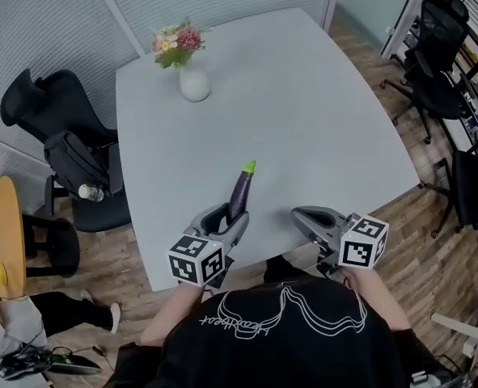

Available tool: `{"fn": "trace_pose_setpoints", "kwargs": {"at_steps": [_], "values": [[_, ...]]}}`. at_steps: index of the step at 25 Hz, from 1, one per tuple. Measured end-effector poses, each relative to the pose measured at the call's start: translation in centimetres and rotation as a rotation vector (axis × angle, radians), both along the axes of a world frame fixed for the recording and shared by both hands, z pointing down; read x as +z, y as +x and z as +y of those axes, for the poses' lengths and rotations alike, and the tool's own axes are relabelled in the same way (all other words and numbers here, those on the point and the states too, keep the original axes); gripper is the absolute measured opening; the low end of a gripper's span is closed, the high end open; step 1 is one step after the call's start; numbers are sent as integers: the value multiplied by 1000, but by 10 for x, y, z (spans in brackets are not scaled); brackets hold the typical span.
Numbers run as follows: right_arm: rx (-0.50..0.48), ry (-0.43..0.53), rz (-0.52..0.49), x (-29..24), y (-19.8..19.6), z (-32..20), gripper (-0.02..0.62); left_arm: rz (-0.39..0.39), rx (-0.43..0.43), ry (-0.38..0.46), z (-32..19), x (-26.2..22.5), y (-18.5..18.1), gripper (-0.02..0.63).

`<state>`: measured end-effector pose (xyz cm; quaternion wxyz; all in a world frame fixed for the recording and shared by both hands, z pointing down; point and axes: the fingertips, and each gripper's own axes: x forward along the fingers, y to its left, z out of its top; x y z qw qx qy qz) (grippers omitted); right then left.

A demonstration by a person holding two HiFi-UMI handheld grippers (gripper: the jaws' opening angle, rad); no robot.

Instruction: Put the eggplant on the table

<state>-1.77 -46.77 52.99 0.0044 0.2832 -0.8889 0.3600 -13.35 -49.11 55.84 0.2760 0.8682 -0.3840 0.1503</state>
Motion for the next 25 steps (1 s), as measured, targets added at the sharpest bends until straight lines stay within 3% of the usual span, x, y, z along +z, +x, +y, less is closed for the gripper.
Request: {"fn": "trace_pose_setpoints", "kwargs": {"at_steps": [12,25], "values": [[16,-91,5,45,3,-50,9,-75,-22,-108,-53,86,-3,213],[11,-141,25,67,4,-56,8,-130,-18,-202,-57,141,-6,213]]}}
